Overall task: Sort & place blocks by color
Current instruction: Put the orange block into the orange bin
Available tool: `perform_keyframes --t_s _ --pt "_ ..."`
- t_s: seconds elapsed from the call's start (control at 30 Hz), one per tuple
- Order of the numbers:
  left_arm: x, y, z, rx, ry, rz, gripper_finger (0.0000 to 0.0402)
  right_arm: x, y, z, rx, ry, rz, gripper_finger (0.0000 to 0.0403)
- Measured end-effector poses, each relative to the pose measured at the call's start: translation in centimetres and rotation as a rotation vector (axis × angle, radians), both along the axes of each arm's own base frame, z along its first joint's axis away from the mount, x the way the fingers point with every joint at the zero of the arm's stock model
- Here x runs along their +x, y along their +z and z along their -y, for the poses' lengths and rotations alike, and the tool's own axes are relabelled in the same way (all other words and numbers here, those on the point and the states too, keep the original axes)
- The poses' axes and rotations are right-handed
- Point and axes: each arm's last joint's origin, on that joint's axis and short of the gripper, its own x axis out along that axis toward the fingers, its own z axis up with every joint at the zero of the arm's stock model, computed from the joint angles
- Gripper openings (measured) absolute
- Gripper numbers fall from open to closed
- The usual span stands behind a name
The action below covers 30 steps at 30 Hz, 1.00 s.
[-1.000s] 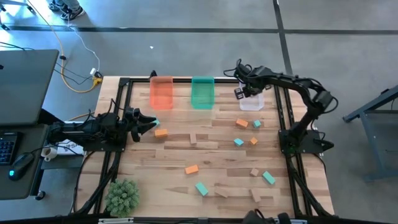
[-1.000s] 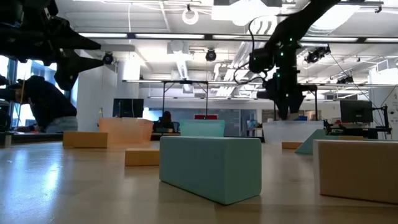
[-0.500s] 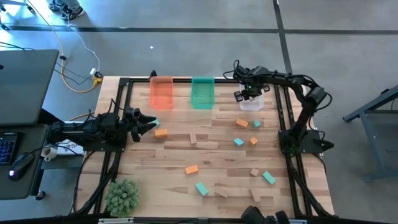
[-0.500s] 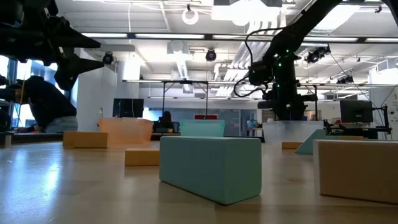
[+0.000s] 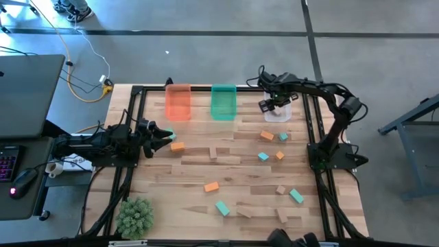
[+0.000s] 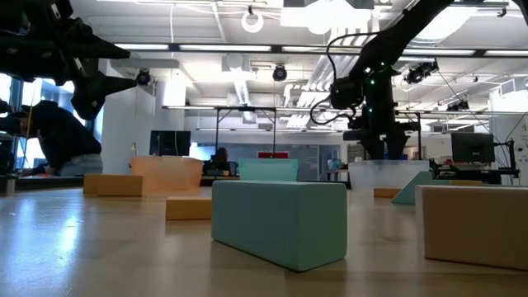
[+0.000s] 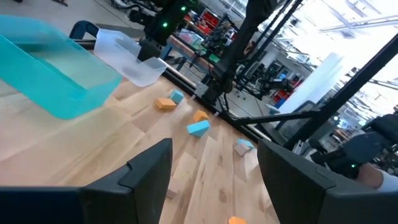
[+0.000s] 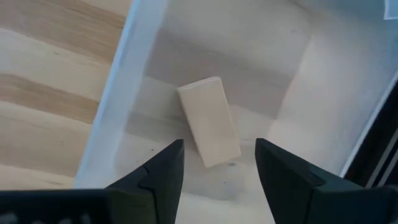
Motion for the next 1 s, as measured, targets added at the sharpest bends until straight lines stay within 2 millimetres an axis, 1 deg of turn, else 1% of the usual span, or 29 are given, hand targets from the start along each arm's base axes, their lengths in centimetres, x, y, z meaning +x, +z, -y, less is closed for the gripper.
perform_keyframes --t_s 0.17,0.33,0.57,0.7,0.8,0.87,1.0 --pt "-0.1 0.2 0.0 0.003 -0.001 -0.001 0.0223 -0.4 1.9 -0.7 -0.03 -0.004 0.052 0.0184" --pt "-0.3 2.0 0.0 0.092 0.003 -0.029 0.0223 -0.7 4.9 -2.2 -0.125 0.008 0.117 0.0185" --pt "-0.2 4.6 -0.1 0.22 -0.002 -0.233 0.0223 -1.4 8.6 -4.4 -0.233 0.004 0.241 0.0185" --pt "0.7 5.9 -0.3 0.306 -0.009 -0.374 0.0223 -1.7 10.1 -5.5 -0.278 0.003 0.312 0.0185" --pt "1.6 6.3 -0.4 0.347 -0.043 -0.485 0.0223 -1.7 10.9 -6.1 -0.306 0.021 0.354 0.0185" --pt "2.4 6.4 -0.5 0.349 -0.064 -0.553 0.0223 -1.6 11.2 -6.5 -0.316 0.034 0.37 0.0185" --pt "4.1 5.7 -0.7 0.327 -0.106 -0.691 0.0223 -1.3 11.2 -6.9 -0.311 0.057 0.37 0.0185"
